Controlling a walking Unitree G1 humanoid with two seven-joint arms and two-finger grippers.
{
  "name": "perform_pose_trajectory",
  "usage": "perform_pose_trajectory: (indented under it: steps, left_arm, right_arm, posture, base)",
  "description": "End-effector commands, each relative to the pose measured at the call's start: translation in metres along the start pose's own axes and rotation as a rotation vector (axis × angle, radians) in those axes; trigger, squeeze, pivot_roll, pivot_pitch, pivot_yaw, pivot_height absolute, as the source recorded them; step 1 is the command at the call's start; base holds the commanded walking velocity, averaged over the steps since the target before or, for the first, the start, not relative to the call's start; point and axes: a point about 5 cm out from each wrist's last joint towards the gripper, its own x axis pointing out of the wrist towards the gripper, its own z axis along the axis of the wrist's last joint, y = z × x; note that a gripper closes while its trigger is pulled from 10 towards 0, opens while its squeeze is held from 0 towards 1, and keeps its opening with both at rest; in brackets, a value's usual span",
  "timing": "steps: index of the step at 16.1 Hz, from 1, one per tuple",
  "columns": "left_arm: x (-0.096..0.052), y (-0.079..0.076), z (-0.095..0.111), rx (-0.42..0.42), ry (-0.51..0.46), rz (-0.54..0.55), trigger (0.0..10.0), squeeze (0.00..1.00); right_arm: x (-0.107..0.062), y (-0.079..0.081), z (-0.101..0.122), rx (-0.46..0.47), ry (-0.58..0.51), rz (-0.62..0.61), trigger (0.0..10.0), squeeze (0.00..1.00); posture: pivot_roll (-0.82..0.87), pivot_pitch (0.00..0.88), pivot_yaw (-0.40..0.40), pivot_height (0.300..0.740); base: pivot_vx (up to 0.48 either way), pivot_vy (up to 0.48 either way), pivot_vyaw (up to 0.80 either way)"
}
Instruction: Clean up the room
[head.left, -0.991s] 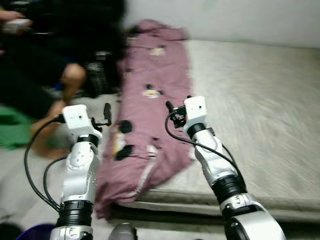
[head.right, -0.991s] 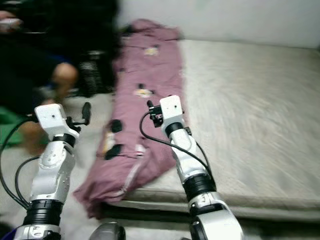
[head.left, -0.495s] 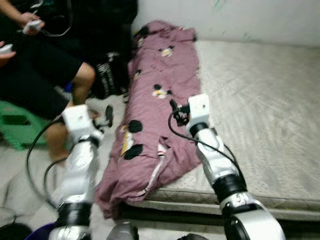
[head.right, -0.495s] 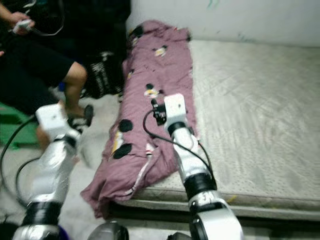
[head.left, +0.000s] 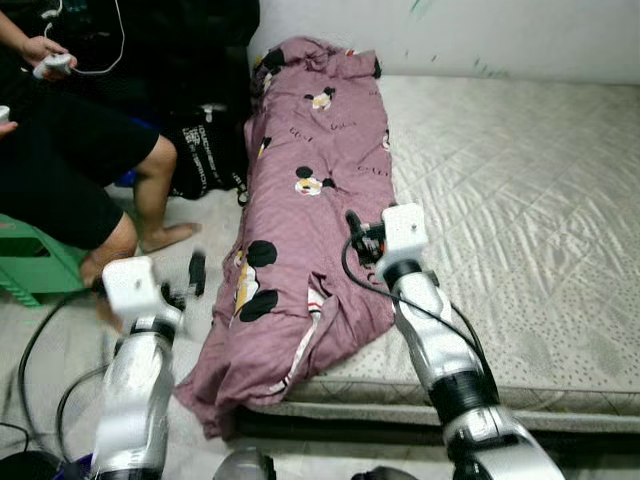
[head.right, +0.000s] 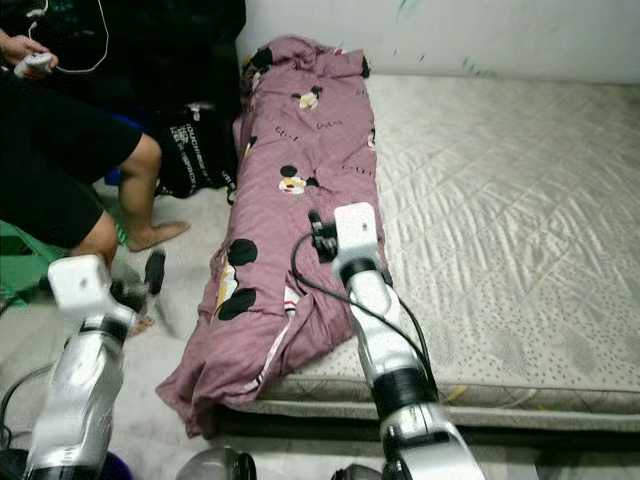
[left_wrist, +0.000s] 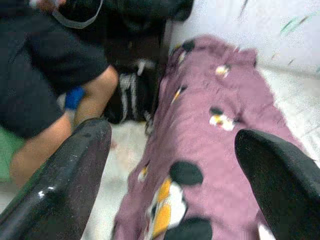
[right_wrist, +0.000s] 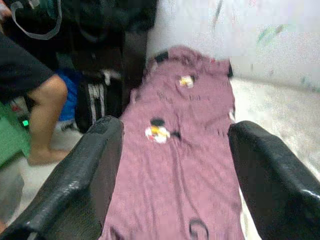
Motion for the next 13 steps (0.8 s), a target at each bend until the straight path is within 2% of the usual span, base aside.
perform_pose_trajectory:
  steps: [1,2,6,11,12,13]
  left_arm:
    - [-0.001,0.004,0.003,0.013,0.002,0.011,10.0,0.0]
    - [-0.003,0.007,-0.001,0.019,0.026,0.038,10.0,0.0]
    - [-0.007,0.001,0.004,0.072,0.012,0.015,10.0,0.0]
    - [-0.007,-0.004,0.008,0.063,0.001,-0.025,10.0,0.0]
    - [-0.006,-0.004,0.01,0.073,-0.008,-0.012,10.0,0.0]
    - [-0.007,-0.003,0.009,-0.004,0.01,-0.014,10.0,0.0]
  right_arm:
    - [-0.001,-0.006,0.004,0.002,-0.008,-0.03,10.0,0.0]
    - [-0.006,-0.016,0.003,0.008,0.009,-0.074,10.0,0.0]
    - [-0.024,-0.041,-0.002,0.009,0.042,-0.182,10.0,0.0]
    - [-0.027,-0.041,-0.002,0.019,0.064,-0.188,10.0,0.0]
    - [-0.028,-0.041,-0.002,0.017,0.064,-0.186,10.0,0.0]
    - [-0.028,-0.041,-0.001,0.014,0.066,-0.186,10.0,0.0]
  posture:
    - [0.09,0.0,0.001,0.74]
    - [0.09,0.015,0.001,0.74]
    - [0.07,0.056,0.005,0.74]
    - [0.07,0.064,0.012,0.74]
    - [0.07,0.064,0.01,0.74]
    - [0.07,0.064,0.009,0.74]
  base:
    - [0.0,0.0,0.0]
    - [0.0,0.0,0.0]
    - [0.0,0.0,0.0]
    - [0.0,0.0,-0.8]
    - [0.0,0.0,0.0]
    - [0.0,0.0,0.0]
